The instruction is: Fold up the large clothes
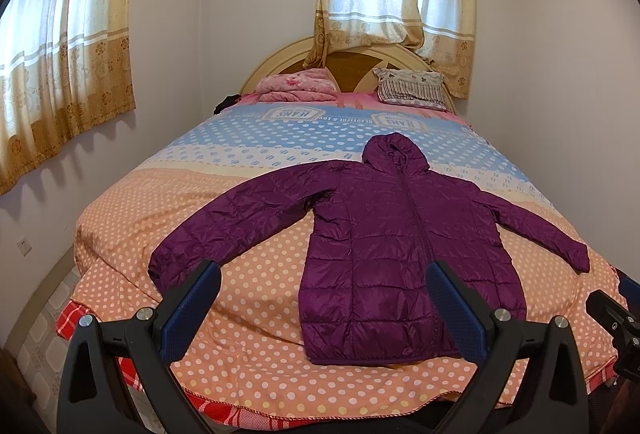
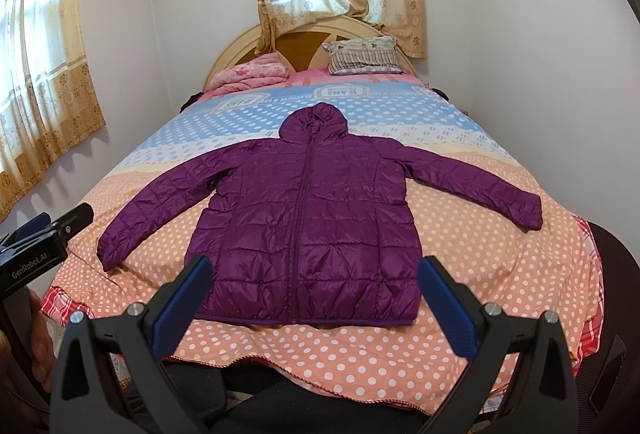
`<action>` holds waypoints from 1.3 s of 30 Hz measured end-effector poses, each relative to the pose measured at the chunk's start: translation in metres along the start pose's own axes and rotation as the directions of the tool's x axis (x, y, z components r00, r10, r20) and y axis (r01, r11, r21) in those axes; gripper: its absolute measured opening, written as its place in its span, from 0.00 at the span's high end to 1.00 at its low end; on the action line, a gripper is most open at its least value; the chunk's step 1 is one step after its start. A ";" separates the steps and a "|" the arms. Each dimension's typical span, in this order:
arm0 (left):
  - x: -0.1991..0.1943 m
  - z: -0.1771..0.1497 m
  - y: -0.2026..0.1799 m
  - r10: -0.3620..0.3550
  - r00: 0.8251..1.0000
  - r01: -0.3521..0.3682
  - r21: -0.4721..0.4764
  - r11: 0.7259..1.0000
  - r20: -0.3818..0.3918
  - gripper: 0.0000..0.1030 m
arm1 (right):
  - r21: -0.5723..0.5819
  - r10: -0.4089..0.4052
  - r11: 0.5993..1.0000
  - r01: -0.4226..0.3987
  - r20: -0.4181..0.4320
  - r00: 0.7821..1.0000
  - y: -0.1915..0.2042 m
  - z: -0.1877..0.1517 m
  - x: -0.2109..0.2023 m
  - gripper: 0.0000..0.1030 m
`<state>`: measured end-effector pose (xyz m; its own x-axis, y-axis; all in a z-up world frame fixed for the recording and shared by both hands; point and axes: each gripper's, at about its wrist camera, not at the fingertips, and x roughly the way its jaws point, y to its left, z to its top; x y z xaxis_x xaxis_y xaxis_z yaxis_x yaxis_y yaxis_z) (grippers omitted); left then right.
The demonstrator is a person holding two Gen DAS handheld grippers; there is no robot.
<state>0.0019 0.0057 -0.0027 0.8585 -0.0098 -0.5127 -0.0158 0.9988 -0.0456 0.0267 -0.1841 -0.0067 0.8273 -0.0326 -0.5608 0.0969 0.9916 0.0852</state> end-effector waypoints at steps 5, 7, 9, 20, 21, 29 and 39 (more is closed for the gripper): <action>0.000 -0.001 -0.002 0.000 1.000 0.000 -0.003 1.000 -0.005 0.01 | 0.001 -0.001 1.000 0.001 -0.001 1.000 0.000 -0.001 0.000 0.00; 0.000 -0.001 -0.002 0.000 1.000 0.000 -0.004 1.000 -0.006 0.01 | 0.001 -0.001 1.000 0.001 -0.002 1.000 -0.001 -0.001 0.000 0.00; 0.000 -0.001 -0.002 0.000 1.000 0.000 -0.004 1.000 -0.006 0.01 | 0.002 -0.002 1.000 0.002 -0.003 1.000 -0.001 -0.001 0.000 0.00; 0.001 0.000 -0.001 -0.001 1.000 0.001 -0.004 1.000 -0.006 0.01 | 0.004 0.001 1.000 -0.001 -0.004 1.000 -0.002 -0.001 0.000 0.00; 0.001 0.000 -0.001 0.000 1.000 0.000 -0.005 1.000 -0.006 0.01 | 0.003 -0.001 1.000 0.001 -0.004 1.000 -0.002 -0.001 0.000 0.00; 0.002 -0.001 0.000 -0.002 1.000 0.002 -0.004 1.000 -0.007 0.01 | 0.002 0.002 1.000 -0.002 -0.005 1.000 -0.003 -0.002 0.000 0.00; 0.004 -0.001 0.001 -0.004 1.000 0.004 -0.004 1.000 -0.008 0.01 | 0.000 0.004 1.000 -0.004 -0.010 1.000 -0.004 -0.003 0.002 0.00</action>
<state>0.0045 0.0068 -0.0055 0.8545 -0.0139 -0.5193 -0.0149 0.9986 -0.0512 0.0258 -0.1875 -0.0107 0.8221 -0.0278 -0.5687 0.0940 0.9917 0.0874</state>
